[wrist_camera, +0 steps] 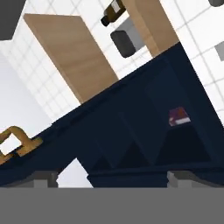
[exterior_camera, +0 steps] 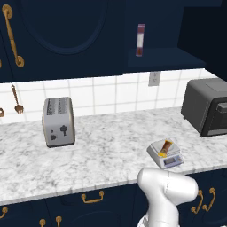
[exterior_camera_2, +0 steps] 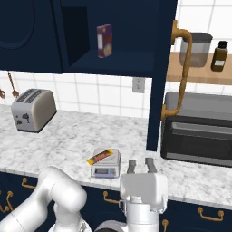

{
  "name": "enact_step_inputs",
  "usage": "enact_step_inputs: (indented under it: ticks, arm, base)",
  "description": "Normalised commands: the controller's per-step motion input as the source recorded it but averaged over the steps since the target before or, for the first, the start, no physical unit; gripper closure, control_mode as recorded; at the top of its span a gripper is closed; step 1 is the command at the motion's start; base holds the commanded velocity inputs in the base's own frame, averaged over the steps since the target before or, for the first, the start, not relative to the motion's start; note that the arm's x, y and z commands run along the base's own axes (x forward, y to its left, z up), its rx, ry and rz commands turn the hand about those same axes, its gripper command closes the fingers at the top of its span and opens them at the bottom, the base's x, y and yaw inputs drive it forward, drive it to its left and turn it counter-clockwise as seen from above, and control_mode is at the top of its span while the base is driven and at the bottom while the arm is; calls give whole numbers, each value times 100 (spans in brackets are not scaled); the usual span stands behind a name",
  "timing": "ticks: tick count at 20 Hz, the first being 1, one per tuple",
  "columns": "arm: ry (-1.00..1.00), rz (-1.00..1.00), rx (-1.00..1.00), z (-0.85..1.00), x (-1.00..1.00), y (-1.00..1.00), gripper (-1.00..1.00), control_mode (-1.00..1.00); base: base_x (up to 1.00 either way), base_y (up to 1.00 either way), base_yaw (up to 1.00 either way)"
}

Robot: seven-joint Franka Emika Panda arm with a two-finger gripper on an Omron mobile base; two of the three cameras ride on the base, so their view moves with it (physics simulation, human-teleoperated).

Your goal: Pick the bar and place it on the digital scale for weighing, and close the cabinet.

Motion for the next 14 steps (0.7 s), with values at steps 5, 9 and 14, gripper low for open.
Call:
enact_step_inputs:
  ticks: [5, 9, 14]
  arm:
    - [7, 10, 40, 9, 15, -100, -100, -100]
    - [6, 15, 29, 5, 69, -57, -100, -100]
    - [0, 31, 17, 66, 34, -7, -100, -100]
  base:
    - [0, 0, 0]
    - [0, 0, 0]
    - [0, 0, 0]
